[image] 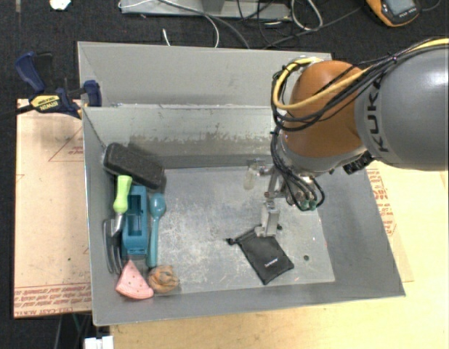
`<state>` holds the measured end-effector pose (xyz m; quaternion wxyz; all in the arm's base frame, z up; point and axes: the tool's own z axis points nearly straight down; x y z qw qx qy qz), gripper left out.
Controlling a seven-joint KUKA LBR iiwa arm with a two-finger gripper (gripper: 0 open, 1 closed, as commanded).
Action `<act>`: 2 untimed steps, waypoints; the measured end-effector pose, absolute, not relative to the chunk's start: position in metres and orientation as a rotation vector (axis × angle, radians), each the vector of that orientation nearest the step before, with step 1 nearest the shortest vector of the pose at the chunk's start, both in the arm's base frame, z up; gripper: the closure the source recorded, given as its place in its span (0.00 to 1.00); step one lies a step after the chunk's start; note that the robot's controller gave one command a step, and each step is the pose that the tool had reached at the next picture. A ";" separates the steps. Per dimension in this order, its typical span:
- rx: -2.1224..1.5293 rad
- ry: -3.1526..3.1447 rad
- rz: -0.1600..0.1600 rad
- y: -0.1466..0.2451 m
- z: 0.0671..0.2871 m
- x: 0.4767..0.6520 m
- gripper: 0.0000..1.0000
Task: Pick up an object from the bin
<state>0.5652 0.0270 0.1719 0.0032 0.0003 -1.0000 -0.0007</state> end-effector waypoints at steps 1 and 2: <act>0.000 -3.142 -0.002 0.027 0.176 0.567 0.00; -0.066 -3.143 -0.005 -0.018 0.100 0.525 0.00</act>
Offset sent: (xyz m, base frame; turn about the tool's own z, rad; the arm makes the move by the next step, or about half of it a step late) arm -0.0430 -0.0490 -0.0770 0.0428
